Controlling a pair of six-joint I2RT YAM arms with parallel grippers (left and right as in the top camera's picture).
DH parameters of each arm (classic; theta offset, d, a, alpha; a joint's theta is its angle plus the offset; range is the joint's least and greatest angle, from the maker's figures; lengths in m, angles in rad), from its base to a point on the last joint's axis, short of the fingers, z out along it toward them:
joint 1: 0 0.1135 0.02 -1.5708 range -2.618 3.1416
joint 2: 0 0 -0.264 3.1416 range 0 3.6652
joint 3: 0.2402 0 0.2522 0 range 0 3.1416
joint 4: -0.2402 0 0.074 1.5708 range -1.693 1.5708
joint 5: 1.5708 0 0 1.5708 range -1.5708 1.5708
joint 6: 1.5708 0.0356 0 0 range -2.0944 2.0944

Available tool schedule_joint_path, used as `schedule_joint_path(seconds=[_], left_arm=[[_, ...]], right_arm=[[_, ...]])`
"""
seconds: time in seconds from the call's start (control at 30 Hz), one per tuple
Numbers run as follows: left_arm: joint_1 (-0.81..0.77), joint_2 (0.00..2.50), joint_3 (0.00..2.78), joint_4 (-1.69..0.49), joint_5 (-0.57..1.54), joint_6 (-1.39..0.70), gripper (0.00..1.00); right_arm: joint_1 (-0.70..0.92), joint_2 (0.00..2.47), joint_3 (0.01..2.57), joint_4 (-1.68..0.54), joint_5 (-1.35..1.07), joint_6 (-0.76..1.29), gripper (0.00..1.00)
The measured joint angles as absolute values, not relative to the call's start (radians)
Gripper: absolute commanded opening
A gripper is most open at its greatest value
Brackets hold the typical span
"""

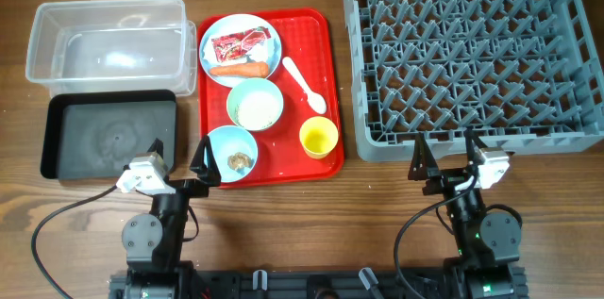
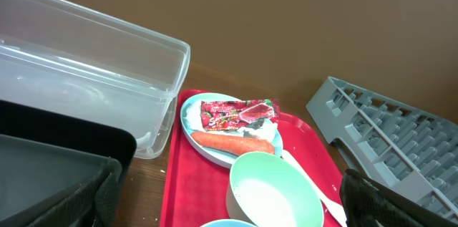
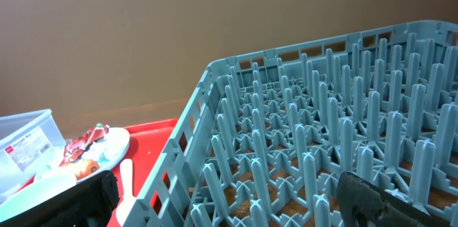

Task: Sort waste into correct bins and load items into the dishwasher rack
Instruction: 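Move the left gripper toward the red wrapper on the blue plate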

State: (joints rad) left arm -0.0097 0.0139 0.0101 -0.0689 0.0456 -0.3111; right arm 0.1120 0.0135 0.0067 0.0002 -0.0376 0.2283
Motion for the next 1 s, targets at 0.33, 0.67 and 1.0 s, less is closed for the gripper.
schedule_joint_path(seconds=[0.33,0.67,1.0], left_arm=[[-0.010,0.014,0.010,-0.069,0.046,-0.311,1.00],[-0.010,0.015,0.010,-0.059,0.043,-0.312,1.00],[-0.010,0.278,0.336,-0.117,0.072,-0.286,1.00]], right_arm=[[0.112,0.014,0.007,0.000,-0.038,0.228,1.00],[0.112,0.014,0.007,0.088,-0.087,0.228,1.00],[0.110,0.152,0.311,0.105,-0.195,0.221,0.99]])
